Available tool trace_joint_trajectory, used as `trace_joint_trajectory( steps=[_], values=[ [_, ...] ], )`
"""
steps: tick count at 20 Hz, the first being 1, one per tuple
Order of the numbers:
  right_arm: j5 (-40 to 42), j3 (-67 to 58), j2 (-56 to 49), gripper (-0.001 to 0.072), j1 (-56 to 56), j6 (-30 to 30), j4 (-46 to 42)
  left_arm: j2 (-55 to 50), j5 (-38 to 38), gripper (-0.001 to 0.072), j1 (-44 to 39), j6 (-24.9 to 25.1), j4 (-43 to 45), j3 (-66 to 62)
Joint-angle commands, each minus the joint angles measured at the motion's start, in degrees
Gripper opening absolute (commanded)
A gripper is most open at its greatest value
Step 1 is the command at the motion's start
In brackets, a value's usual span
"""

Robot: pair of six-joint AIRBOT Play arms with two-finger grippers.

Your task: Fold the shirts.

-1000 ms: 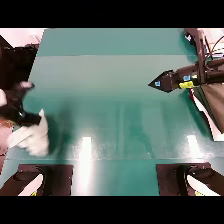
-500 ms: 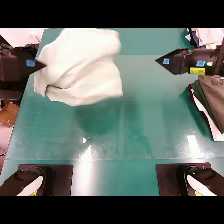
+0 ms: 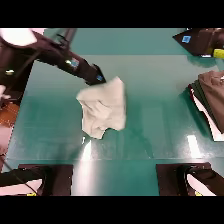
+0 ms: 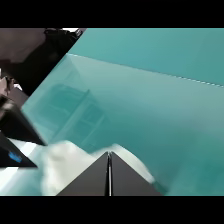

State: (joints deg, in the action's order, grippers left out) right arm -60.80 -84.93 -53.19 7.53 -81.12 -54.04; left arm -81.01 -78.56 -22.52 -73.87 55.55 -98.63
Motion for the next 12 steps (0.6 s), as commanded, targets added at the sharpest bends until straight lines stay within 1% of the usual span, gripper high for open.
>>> trace_joint_trajectory(
  steps=[1,2,3,4,5,8,11,12],
  values=[
    [-3.04,-1.14,0.02,0.002,-2.29,-1.38,0.0,-4.98,-1.64,0.0712,1.66,1.2,-0.46,-0.17],
    [-3.37,-1.14,0.02,0.002,-2.67,-1.38,0.0,-4.57,-5.16,0.0711,3.78,1.16,-0.44,-0.15],
    [-3.34,-1.14,0.02,0.002,-2.75,-1.38,0.0,-4.22,-8.74,0.0656,6.1,1.01,-0.04,-0.09],
    [-3.34,-1.14,0.02,0.002,-2.75,-1.38,-0.04,-3.69,-11.28,0.0461,8.37,0.83,0.0,0.76],
    [-3.34,-1.14,0.02,0.002,-2.75,-1.38,-0.04,-2.75,-11.72,0.0428,10.4,0.81,-0.17,3.17],
    [-3.37,-1.14,0.0,0.002,-2.69,-1.38,-0.07,2.29,-8.68,0.0428,13.6,1.7,-0.04,18.88],
    [-3.37,-1.09,-0.13,0.0021,-2.69,-1.38,-0.07,6.82,-1.46,0.0428,14.01,2.36,1.25,37.62],
    [-3.52,-1.09,-0.42,0.002,-2.69,-1.38,-0.02,7.48,0.5,0.0428,14.01,2.38,1.7,41.97]
  ],
)
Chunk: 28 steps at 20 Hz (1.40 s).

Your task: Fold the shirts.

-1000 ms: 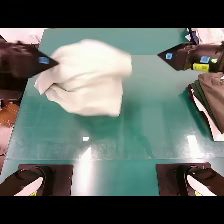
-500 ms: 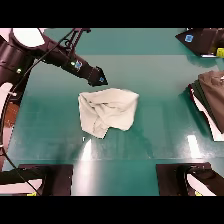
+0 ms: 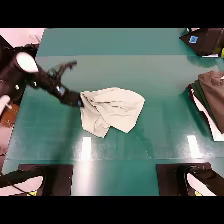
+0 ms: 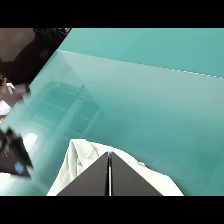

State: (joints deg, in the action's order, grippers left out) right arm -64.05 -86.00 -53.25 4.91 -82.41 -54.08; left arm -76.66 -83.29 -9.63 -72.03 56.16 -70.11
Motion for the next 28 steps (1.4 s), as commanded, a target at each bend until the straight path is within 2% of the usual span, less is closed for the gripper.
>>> trace_joint_trajectory(
  steps=[1,2,3,4,5,11,12,15,16,17,18,19,20,21,23,25,27,28],
  values=[
    [-0.81,-0.02,-0.74,0.002,-0.07,-0.09,0.04,3.34,6.95,0.0428,1.11,0.52,1.57,16.81],
    [-1.75,-0.02,-1.36,0.002,0.09,-0.17,0.15,3.34,8.46,0.043,1.11,0.5,1.86,19.56],
    [-2.71,-0.02,-2.08,0.0021,0.59,-0.31,0.13,3.34,9.84,0.0475,1.11,0.48,1.68,21.77],
    [-3.45,-0.02,-2.73,0.002,1.33,-0.31,0.11,3.34,10.88,0.0642,1.11,0.44,1.22,23.26],
    [-3.98,-0.04,-3.39,0.002,2.29,-0.31,0.11,3.34,12.31,0.0691,1.11,-0.02,0.52,24.3],
    [-3.98,-0.04,-7.08,0.002,6.27,-0.31,0.09,3.08,20.87,0.0687,1.09,0.13,-9.4,26.8],
    [-3.93,-0.02,-7.15,0.0021,6.6,-0.31,0.02,3.02,21.38,0.0627,1.09,0.15,-11.13,26.91],
    [-4.83,-0.04,-6.82,0.0021,6.38,-0.28,-0.09,2.97,21.33,0.0599,1.09,1.55,-13.18,26.91],
    [-6.05,-0.02,-6.69,0.002,5.88,-0.28,-0.09,2.97,21.33,0.0424,1.09,1.57,-13.11,26.91],
    [-7.72,-0.02,-6.67,0.002,5.35,-0.28,-0.09,2.97,21.35,0.0203,1.09,2.14,-13.16,26.91],
    [-9.53,0.0,-6.67,0.0021,4.87,-0.28,-0.11,2.97,21.33,0.0164,1.09,2.67,-13.29,26.91],
    [-11.69,0.07,-6.67,0.002,4.31,-0.31,-0.09,2.97,21.27,0.0163,1.09,2.69,-13.29,26.91],
    [-13.62,0.15,-6.69,0.0021,4.07,-0.28,-0.13,2.97,20.92,0.006,1.09,2.71,-13.25,26.91],
    [-14.8,1.14,-6.4,0.0021,3.89,-0.28,-0.15,2.99,19.93,0.0023,1.09,3.1,-13.11,26.67],
    [-14.47,6.91,-4.74,0.002,3.43,-0.28,-0.15,3.58,16.79,0.0022,1.11,2.99,-9.68,23.41],
    [-13.22,16.13,-2.47,0.002,3.43,-0.57,-1.05,5.25,12.26,0.0022,1.09,1.42,-2.51,16.83],
    [-9.05,27.34,0.09,0.0029,3.43,-3.72,-1.33,7.3,8.63,0.0024,1.09,1.33,2.19,10.32],
    [-6.34,32.5,0.74,0.0171,3.54,-5.22,-0.94,8.09,7.78,0.0024,1.09,1.36,2.29,8.0]
  ],
)
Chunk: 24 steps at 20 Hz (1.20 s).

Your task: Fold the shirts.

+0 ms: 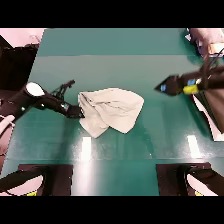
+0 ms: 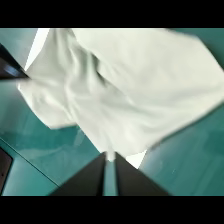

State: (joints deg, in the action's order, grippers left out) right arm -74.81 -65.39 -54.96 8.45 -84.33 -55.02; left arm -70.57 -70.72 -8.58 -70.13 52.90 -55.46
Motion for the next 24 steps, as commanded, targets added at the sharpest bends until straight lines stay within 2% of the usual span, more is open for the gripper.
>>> trace_joint_trajectory(
  steps=[1,2,7,10,14,15,16,17,18,21,24],
  values=[
    [6.84,16.92,2.51,0.0417,0.48,-3.3,0.7,2.36,-5.29,0.0024,0.04,-0.57,5.22,-8.57],
    [9.31,21.33,1.86,0.0479,1.14,-3.3,2.73,2.69,-5.49,0.0024,0.04,-0.59,4.96,-9.62],
    [26.21,31.91,-7.78,0.0475,9.86,-2.4,15.76,2.71,-5.62,0.0024,0.04,-0.59,4.15,-10.1],
    [32.68,29.75,-14.56,0.0475,17.05,-2.19,16.61,2.71,-5.84,0.0024,0.04,-0.57,4.15,-10.12],
    [35.58,22.69,-22.56,0.0464,22.32,-2.19,17.9,2.71,-5.95,0.0024,0.04,-0.55,4.15,-10.1],
    [35.82,21.24,-23.74,0.0415,22.71,-2.19,17.75,2.71,-6.32,0.0024,0.04,-0.5,4.15,-10.1],
    [35.74,19.91,-24.72,0.0307,22.8,-2.16,17.29,2.71,-6.95,0.0024,0.04,-0.35,4.15,-10.12],
    [35.63,19.15,-25.18,0.014,22.73,-2.1,17.31,2.71,-7.69,0.0024,0.04,-0.35,4.2,-10.12],
    [35.63,18.6,-25.11,0.002,22.73,-1.14,17.2,2.78,-8.35,0.0023,0.04,-0.37,4.94,-10.14],
    [32.94,15.69,-19.91,0.0017,20.94,-1.18,8.79,4.48,-8.92,0.0023,0.07,-2.25,14.86,-13.68],
    [21.64,8.9,-9.22,0.0017,13.51,-5.38,-3.26,8.79,-12.81,0.0023,0.04,-3.39,26.95,-23.89]
  ],
)
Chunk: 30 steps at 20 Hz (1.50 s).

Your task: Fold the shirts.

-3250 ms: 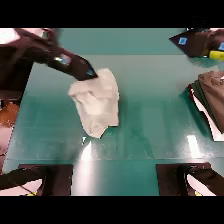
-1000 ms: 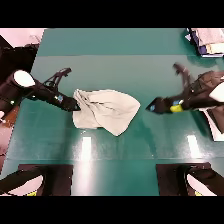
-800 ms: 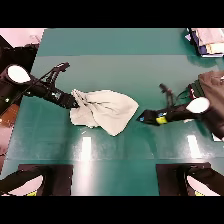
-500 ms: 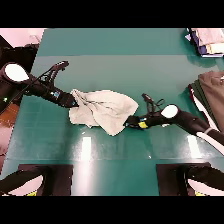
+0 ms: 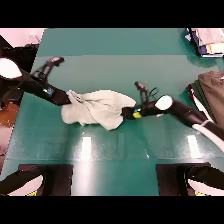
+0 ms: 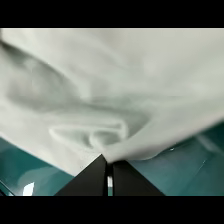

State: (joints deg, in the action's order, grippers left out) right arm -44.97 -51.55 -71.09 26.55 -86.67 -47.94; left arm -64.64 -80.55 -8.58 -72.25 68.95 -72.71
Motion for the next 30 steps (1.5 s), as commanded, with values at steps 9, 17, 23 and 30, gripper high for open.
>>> trace_joint_trajectory(
  steps=[9,17,23,30],
  values=[
    [-32.11,-31.41,28.94,0.0017,-29.46,-5.01,-15.21,16.02,-6.67,0.0024,0.04,-2.38,13.07,-32.09],
    [-46.71,-36.2,26.38,0.0017,-44.22,-5.51,-14.71,14.49,-10.71,0.0023,0.04,-4.28,9.35,-31.3],
    [-49.86,-36.17,6.88,0.0018,-41.75,-5.42,-14.78,7.19,-4.98,0.0023,0.04,0.57,1.14,-2.82],
    [-32.68,-36.2,-10.97,0.0021,-33.24,-3.21,-14.8,-3.76,7.37,0.0024,0.04,3.72,-2.99,5.92]
  ],
)
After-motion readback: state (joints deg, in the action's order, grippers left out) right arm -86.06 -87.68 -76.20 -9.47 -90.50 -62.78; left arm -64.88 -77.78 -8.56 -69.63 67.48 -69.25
